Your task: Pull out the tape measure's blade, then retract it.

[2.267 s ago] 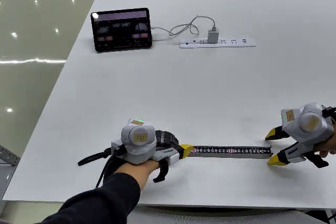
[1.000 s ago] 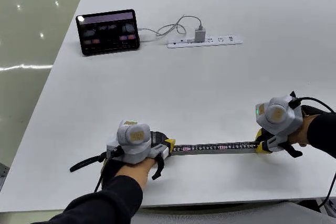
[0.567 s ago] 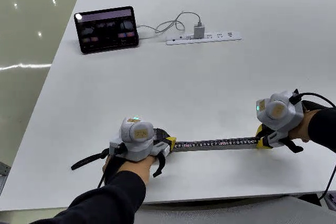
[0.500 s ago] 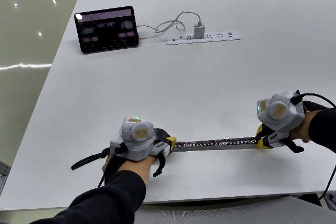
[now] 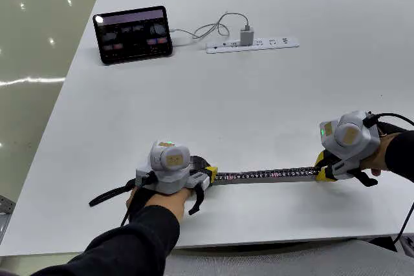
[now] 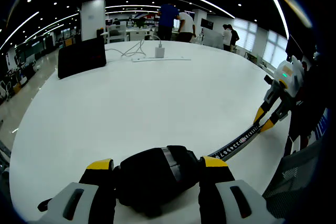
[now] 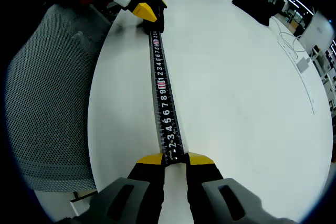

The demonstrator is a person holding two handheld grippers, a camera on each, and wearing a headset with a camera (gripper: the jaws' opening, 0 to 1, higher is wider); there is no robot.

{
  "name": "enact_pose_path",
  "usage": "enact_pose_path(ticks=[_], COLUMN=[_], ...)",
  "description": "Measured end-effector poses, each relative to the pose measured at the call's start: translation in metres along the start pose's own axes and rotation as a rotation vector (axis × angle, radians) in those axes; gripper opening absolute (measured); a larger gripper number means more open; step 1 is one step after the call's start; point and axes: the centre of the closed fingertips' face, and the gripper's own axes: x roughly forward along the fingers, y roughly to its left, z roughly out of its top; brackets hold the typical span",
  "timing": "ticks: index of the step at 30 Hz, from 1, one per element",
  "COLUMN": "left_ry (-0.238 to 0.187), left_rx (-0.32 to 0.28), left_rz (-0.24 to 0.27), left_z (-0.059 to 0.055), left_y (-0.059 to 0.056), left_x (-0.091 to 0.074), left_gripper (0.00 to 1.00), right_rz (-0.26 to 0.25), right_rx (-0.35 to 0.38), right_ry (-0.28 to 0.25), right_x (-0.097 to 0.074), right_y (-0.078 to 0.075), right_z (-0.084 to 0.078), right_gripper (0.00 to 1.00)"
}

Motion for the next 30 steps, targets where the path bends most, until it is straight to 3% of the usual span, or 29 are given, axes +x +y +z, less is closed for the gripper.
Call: enact_pose_path(ticks=[6, 7, 30], left_ry=[0.008, 0.012, -0.003], left_rx=[0.023, 0.049, 0.037], left_rz=[0.008, 0.008, 0.014], left_z=[-0.001, -0.001, -0.001], left_y=[-0.001, -0.001, 0.0], left_x=[0.0, 0.0, 0.001], left_gripper=[0.59, 0.59, 0.6], right_rz=[-0.002, -0.003, -0.015], right_rx=[-0.01, -0.017, 0.019], right_ry=[0.004, 0.005, -0.016], right_x=[0.0, -0.001, -0.004], right_y=[0.001, 0.002, 0.007], right_z=[0.001, 0.001, 0.01], right_gripper=[0.11, 0.11, 0.11])
